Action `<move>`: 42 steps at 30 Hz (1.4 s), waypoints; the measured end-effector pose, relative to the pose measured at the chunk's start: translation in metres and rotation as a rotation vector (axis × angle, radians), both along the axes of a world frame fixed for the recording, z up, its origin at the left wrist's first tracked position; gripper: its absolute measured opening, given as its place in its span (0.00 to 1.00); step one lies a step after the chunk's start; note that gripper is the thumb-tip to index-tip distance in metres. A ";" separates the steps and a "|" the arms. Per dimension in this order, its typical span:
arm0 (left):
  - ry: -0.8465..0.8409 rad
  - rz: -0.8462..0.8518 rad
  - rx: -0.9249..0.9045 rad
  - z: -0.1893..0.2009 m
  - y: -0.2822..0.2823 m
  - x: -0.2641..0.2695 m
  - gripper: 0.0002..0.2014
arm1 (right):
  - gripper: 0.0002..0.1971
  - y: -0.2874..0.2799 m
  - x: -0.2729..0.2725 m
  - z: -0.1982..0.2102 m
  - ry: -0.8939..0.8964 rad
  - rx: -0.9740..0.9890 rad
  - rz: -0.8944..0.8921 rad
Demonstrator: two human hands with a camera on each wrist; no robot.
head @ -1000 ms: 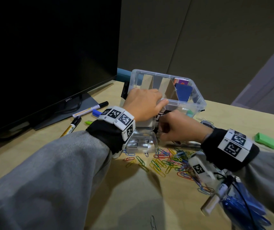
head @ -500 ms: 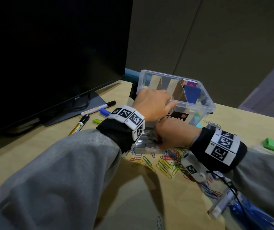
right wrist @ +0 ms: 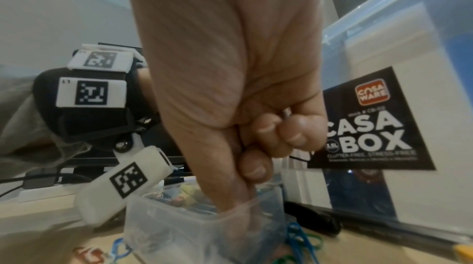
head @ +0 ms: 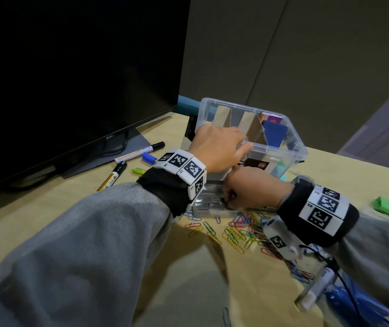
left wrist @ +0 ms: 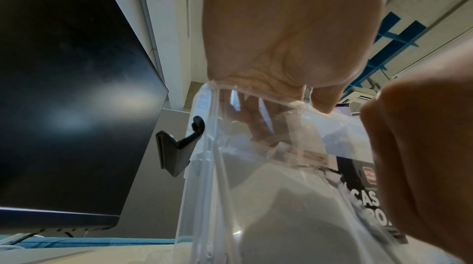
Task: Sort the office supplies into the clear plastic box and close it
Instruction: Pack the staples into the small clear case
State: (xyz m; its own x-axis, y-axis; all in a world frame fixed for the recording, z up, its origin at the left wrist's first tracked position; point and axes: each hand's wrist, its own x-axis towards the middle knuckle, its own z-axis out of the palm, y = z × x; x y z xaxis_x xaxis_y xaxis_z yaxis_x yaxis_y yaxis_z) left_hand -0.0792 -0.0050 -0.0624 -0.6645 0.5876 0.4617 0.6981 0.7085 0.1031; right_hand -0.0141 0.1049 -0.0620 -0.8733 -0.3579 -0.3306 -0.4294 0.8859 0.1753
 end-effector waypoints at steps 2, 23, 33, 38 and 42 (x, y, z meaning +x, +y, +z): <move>-0.002 -0.001 0.006 0.001 0.000 0.001 0.18 | 0.07 0.002 0.001 0.001 0.023 -0.025 -0.002; -0.019 0.018 -0.034 -0.002 0.002 -0.002 0.23 | 0.04 0.073 0.023 0.023 0.122 -0.115 -0.204; -0.015 0.023 -0.049 -0.004 0.005 -0.004 0.24 | 0.07 0.080 0.040 0.006 -0.007 0.062 -0.218; -0.008 0.028 -0.054 -0.004 0.003 -0.003 0.23 | 0.13 0.069 0.039 -0.003 -0.088 0.063 -0.195; -0.005 0.037 -0.058 -0.002 0.003 -0.001 0.23 | 0.11 0.063 0.037 -0.006 -0.055 0.058 -0.177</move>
State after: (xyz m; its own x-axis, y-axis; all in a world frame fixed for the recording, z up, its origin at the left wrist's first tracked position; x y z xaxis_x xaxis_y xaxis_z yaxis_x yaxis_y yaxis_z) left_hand -0.0805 -0.0018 -0.0647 -0.6884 0.5883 0.4242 0.6710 0.7386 0.0647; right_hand 0.0234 0.1679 -0.0680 -0.9010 -0.1789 -0.3951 -0.2778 0.9376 0.2091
